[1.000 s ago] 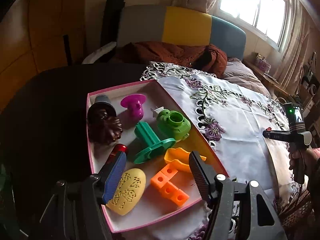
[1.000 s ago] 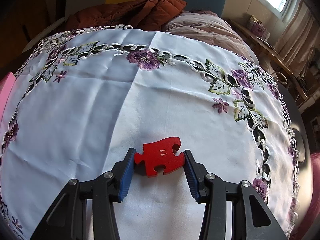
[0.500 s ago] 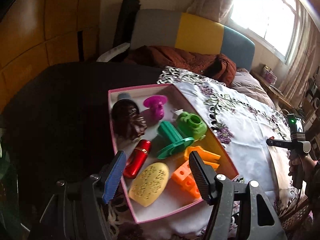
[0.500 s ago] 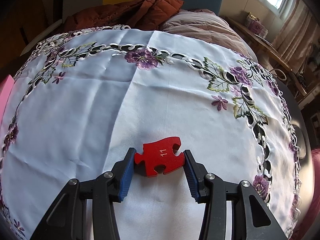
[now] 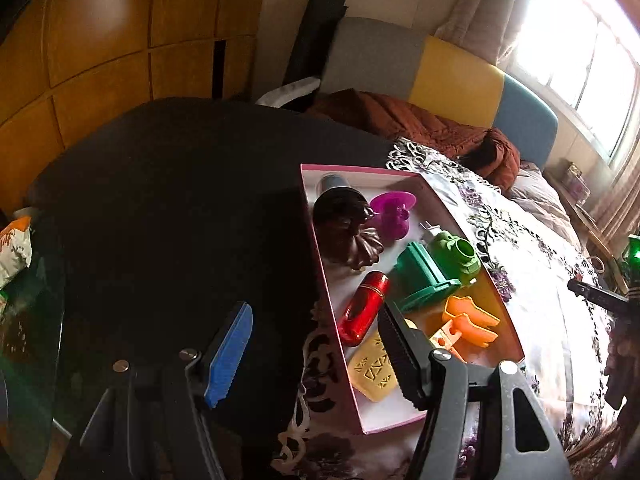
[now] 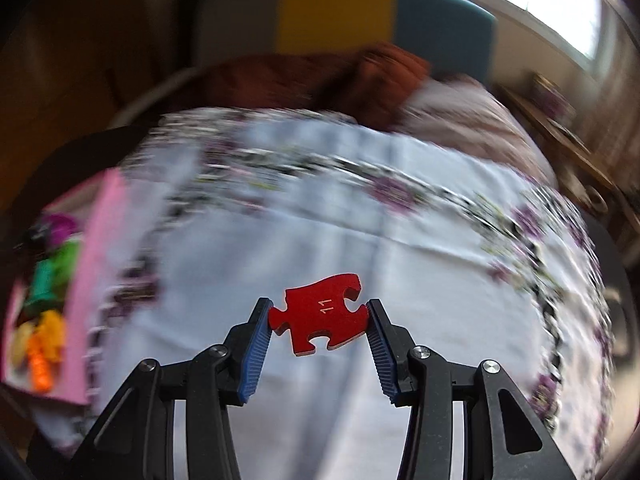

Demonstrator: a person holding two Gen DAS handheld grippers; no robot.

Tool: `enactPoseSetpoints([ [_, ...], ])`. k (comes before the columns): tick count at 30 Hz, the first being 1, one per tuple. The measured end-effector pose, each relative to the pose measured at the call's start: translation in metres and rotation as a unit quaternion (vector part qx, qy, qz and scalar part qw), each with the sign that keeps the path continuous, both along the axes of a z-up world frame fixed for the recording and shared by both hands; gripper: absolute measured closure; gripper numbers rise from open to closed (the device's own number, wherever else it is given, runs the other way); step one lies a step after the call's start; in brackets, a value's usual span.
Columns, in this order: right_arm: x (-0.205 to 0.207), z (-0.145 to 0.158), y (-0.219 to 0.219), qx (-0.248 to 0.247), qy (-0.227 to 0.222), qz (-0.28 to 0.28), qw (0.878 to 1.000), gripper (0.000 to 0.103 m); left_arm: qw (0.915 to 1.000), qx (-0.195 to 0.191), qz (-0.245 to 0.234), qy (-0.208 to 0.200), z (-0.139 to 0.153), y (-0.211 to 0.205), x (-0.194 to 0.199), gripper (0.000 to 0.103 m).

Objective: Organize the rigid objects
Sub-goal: 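Carry the red puzzle piece into the tray and open the right gripper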

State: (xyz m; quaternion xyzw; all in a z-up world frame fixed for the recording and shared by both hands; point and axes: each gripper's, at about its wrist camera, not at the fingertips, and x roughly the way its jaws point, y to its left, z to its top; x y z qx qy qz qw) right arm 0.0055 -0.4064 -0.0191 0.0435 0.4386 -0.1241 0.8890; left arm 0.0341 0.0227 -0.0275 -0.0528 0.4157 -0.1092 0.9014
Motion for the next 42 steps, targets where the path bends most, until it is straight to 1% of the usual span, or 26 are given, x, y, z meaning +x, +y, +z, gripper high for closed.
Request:
enactPoseSetpoints([
  [2, 0.004, 0.006, 0.031, 0.012, -0.014, 0.039, 0.999, 0.056, 1.0000, 0.001, -0.002, -0.003, 0.001, -0.002, 0.000, 0.037],
  [5, 0.007, 0.013, 0.081, 0.034, -0.028, 0.107, 0.993, 0.056, 1.0000, 0.004, -0.005, -0.006, 0.002, -0.004, -0.002, 0.037],
  [8, 0.010, 0.014, 0.139, 0.050, -0.034, 0.180, 0.982, 0.056, 0.9999, 0.007, -0.004, -0.006, 0.002, -0.005, -0.002, 0.037],
  [10, 0.012, 0.012, 0.169, 0.062, -0.032, 0.215, 0.974, 0.056, 1.0000, 0.007, 0.000, -0.003, 0.001, -0.003, -0.001, 0.037],
  [14, 0.026, -0.003, 0.226, 0.066, -0.013, 0.275, 0.959, 0.056, 1.0000, 0.006, 0.005, 0.001, -0.001, 0.000, 0.001, 0.037],
  [17, 0.036, -0.015, 0.251, 0.063, 0.004, 0.289, 0.955, 0.056, 0.9999, 0.009, 0.003, 0.004, -0.004, 0.001, 0.002, 0.037],
  [19, 0.047, -0.027, 0.262, 0.055, 0.021, 0.283, 0.957, 0.056, 0.9999, 0.009, 0.004, 0.006, -0.006, 0.001, 0.002, 0.037],
  [23, 0.060, -0.043, 0.266, 0.054, 0.046, 0.278, 0.958, 0.056, 0.9999, 0.011, 0.006, 0.008, -0.009, 0.003, 0.005, 0.036],
  [25, 0.062, -0.046, 0.265, 0.056, 0.046, 0.271, 0.960, 0.056, 0.9999, 0.012, 0.009, 0.009, -0.011, 0.005, 0.006, 0.035],
  [28, 0.066, -0.048, 0.262, 0.056, 0.042, 0.265, 0.962, 0.056, 0.9997, 0.016, 0.014, 0.010, -0.013, 0.005, 0.007, 0.030],
  [37, 0.068, -0.048, 0.262, 0.057, 0.036, 0.259, 0.964, 0.054, 0.9990, 0.034, 0.029, -0.003, -0.007, 0.002, 0.004, 0.029],
  [39, 0.067, -0.049, 0.262, 0.053, 0.034, 0.257, 0.964, 0.053, 0.9987, 0.039, 0.034, -0.007, -0.006, 0.002, 0.003, 0.029],
  [42, 0.062, -0.048, 0.262, 0.052, 0.031, 0.256, 0.965, 0.046, 0.9982, 0.042, 0.040, -0.013, -0.003, 0.002, 0.000, 0.029],
])
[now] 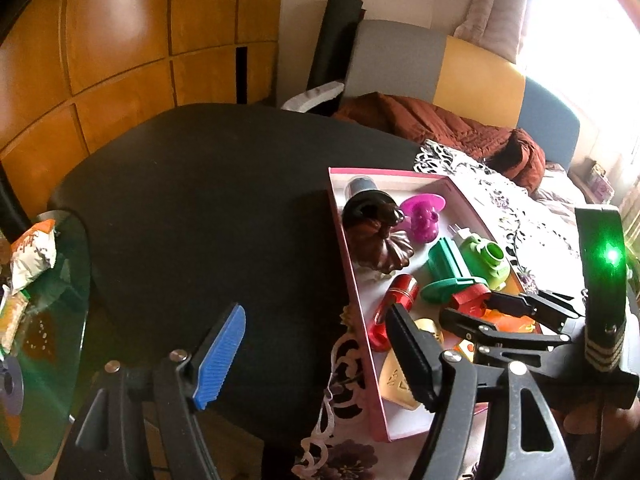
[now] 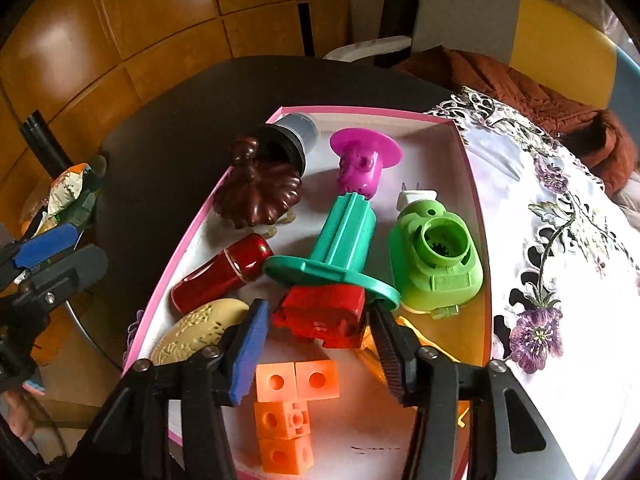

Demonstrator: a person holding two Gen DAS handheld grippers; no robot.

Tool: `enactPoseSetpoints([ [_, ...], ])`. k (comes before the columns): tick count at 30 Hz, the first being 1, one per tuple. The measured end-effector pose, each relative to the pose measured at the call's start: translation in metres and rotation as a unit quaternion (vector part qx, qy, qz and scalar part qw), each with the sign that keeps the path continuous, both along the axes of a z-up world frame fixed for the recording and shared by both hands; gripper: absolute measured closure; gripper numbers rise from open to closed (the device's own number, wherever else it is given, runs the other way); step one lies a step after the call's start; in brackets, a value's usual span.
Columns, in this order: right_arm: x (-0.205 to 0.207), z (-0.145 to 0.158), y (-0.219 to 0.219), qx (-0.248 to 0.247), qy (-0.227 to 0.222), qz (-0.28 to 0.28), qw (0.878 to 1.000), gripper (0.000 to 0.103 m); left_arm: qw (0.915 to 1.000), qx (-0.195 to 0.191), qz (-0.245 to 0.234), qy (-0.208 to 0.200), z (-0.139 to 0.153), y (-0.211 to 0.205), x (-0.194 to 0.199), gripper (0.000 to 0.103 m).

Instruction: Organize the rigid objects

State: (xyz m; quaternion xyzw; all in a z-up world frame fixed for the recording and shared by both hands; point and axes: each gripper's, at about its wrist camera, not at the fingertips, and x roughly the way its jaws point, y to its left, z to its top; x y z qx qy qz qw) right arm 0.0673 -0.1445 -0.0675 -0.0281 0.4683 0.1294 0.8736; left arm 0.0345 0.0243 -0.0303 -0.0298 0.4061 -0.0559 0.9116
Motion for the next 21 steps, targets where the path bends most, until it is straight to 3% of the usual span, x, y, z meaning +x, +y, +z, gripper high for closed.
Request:
enactPoseSetpoints([
  [2, -0.002, 0.000, 0.000, -0.003, 0.000, -0.003, 1.000, 0.040, 1.0000, 0.003, 0.004, -0.005, 0.002, 0.000, -0.002, 0.029],
  [9, -0.010, 0.004, -0.009, 0.014, -0.006, -0.024, 1.000, 0.037, 0.9995, 0.020, 0.021, -0.013, 0.008, -0.001, -0.007, 0.029],
  [21, -0.058, 0.045, -0.032, 0.003, -0.118, -0.124, 0.985, 0.016, 0.9962, 0.042, 0.056, -0.052, 0.024, -0.016, -0.025, 0.029],
])
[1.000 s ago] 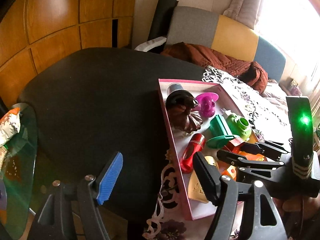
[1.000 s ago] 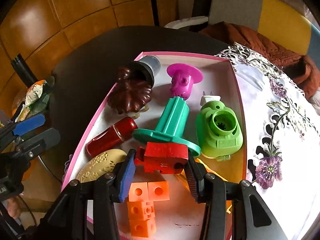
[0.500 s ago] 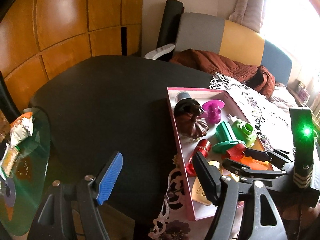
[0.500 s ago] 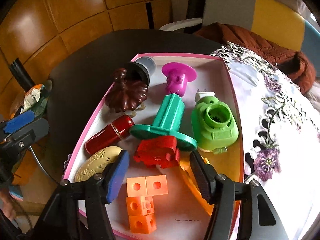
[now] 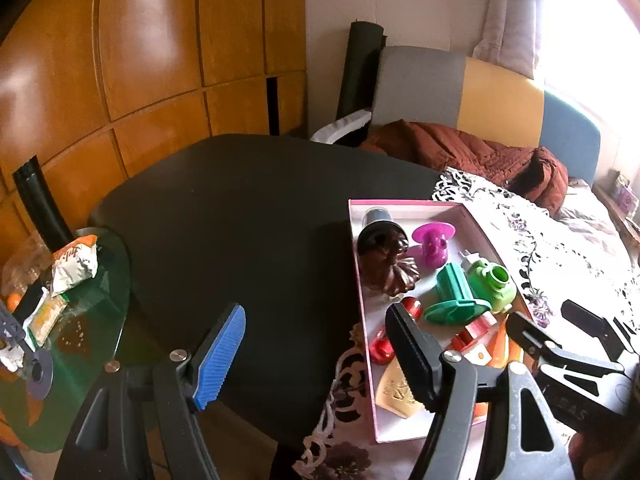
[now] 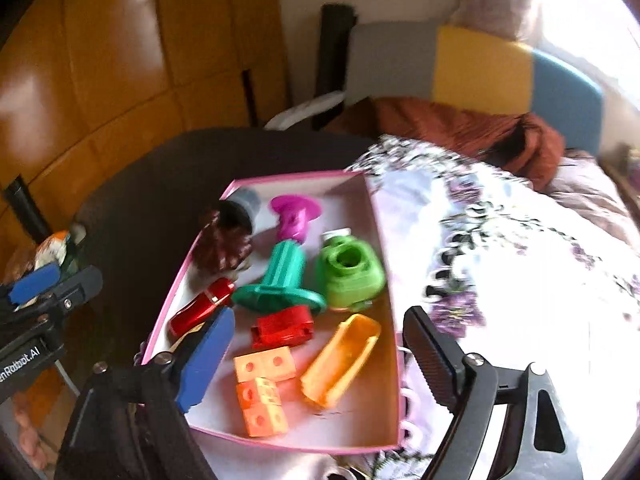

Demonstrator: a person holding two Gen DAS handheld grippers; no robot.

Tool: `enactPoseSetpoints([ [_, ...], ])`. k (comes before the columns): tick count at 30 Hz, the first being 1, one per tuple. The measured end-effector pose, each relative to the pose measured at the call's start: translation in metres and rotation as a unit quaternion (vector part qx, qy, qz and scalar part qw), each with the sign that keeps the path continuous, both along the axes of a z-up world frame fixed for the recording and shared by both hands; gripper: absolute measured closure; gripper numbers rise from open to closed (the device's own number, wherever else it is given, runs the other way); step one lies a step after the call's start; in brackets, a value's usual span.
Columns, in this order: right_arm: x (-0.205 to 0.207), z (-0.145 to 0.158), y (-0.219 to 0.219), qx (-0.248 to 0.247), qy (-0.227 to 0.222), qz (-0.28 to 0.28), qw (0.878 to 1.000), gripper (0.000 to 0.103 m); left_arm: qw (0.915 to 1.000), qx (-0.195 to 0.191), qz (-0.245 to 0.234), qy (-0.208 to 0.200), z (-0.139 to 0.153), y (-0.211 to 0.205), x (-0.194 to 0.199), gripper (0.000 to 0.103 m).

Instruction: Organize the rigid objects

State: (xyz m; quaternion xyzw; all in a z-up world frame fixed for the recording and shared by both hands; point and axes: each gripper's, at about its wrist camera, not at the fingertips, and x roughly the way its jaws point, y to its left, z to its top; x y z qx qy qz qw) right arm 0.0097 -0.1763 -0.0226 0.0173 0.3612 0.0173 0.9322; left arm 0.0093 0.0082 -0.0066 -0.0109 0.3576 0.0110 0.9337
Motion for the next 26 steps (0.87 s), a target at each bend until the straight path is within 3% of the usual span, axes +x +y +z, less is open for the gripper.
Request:
enactPoseSetpoints([
  [8, -0.015, 0.003, -0.010, -0.001, -0.010, -0.020, 1.000, 0.015, 0.9998, -0.013, 0.000, 0.013, -0.004, -0.009, -0.009, 0.029],
  [26, -0.021, 0.003, -0.004, -0.008, -0.014, -0.012, 1.000, 0.014, 0.9998, -0.008, -0.007, -0.019, 0.004, -0.012, -0.018, 0.035],
])
